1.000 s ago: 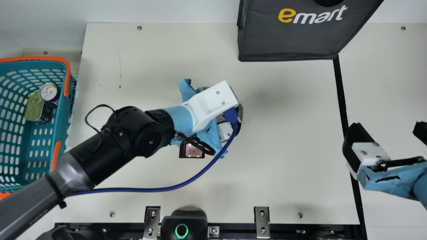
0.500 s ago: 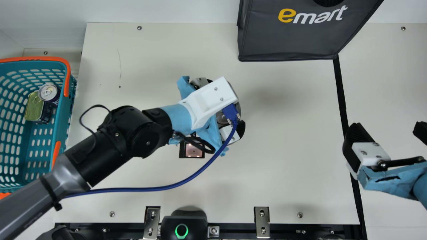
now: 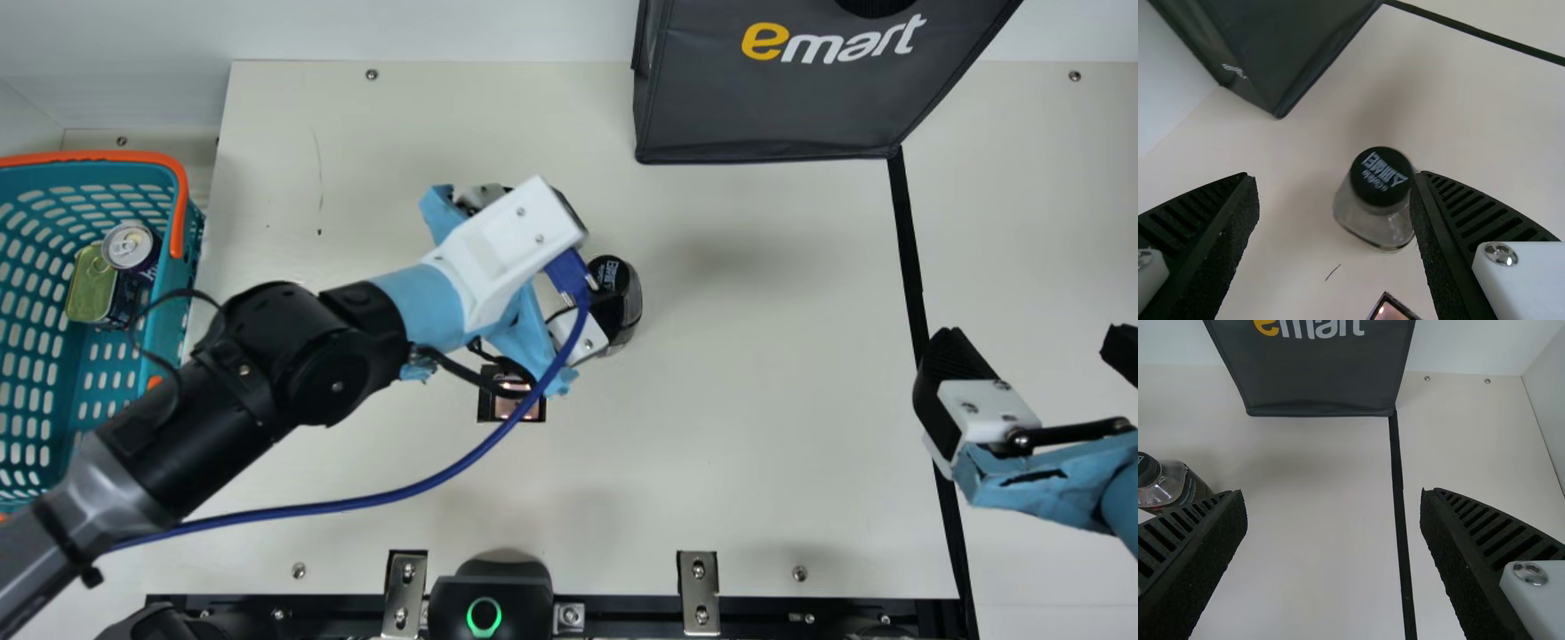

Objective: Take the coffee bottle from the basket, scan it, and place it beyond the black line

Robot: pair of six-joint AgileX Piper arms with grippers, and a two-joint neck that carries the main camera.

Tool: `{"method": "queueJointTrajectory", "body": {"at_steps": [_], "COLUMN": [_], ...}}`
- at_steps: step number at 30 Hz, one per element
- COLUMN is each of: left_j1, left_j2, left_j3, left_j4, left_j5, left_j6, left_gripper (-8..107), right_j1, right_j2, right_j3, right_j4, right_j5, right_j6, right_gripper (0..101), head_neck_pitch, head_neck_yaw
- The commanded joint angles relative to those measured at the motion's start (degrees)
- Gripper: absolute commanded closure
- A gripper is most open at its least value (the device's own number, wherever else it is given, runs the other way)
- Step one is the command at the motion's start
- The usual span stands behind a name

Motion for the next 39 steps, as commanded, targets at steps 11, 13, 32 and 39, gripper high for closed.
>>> {"method": "queueJointTrajectory", "body": {"at_steps": [11, 13, 32, 39], "left_j1": [5.29, 6.34, 15.68, 19.23], "left_j2": [-5.42, -6.33, -14.59, -17.26], "left_j3": [3.08, 3.50, 6.47, 8.02], "left_j4": [7.92, 9.38, 19.12, 19.67], "left_j5": [-0.50, -0.49, 1.37, 2.14], "left_j6": [-8.63, -10.40, -24.18, -25.69], "left_gripper": [9, 9, 9, 9], "right_j1": [0.00, 0.00, 0.00, 0.00], "right_j2": [0.00, 0.00, 0.00, 0.00], "right_j3": [0.00, 0.00, 0.00, 0.00], "right_j4": [0.00, 0.00, 0.00, 0.00], "right_j5": [0.00, 0.00, 0.00, -0.05], "right_j6": [0.00, 0.00, 0.00, 0.00], "right_gripper": [10, 10, 10, 10], "head_neck_pitch": [-1.48, -1.48, -1.48, -1.48], "head_neck_yaw": [0.09, 0.09, 0.09, 0.09]}}
